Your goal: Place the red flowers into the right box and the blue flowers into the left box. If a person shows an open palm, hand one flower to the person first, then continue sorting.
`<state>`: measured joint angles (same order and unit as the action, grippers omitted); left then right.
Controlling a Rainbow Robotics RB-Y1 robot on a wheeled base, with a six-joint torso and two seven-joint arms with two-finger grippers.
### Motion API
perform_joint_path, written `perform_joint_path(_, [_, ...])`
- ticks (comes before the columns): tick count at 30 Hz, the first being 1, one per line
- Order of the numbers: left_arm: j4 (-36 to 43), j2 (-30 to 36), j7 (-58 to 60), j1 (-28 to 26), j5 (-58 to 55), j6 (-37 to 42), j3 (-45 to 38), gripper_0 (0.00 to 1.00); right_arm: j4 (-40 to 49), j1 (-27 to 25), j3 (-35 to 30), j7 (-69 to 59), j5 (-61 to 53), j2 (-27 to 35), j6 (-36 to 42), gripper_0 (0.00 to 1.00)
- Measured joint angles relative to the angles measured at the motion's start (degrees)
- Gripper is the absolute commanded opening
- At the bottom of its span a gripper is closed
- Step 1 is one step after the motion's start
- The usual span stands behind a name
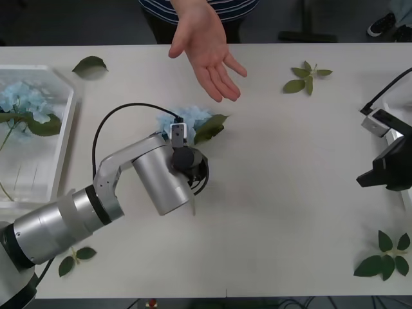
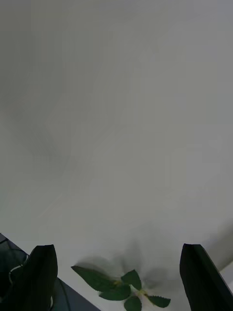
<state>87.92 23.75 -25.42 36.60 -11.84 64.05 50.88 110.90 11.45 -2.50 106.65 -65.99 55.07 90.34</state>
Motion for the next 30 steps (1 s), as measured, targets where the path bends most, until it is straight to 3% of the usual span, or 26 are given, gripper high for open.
perform_joint_path(7, [0.00, 0.00, -0.30, 0.00, 0.02, 0.00, 0.58, 0.08, 5.18, -0.29, -0.41, 14.97, -0.02, -5.50, -2.69, 0.73])
perform_joint_path(16, [0.36, 0.03, -0.52, 0.00, 2.73, 0.02, 0.58, 0.07, 5.35, -1.31, -1.12, 30.05, -1.25, -13.58, -11.41, 0.73])
perform_joint_path(21, [2.38, 1.36, -1.86, 0.00, 3.74, 0.29, 0.58, 0.08, 2.37, -3.73, -1.12, 35.68, -4.38, -17.93, -12.06, 0.73])
perform_joint_path(30, [4.87, 5.74, -10.33, -0.02, 4.21, 0.33, 0.58, 0.13, 1.15, -4.26, -1.12, 38.00, -4.65, -18.66, -12.06, 0.73])
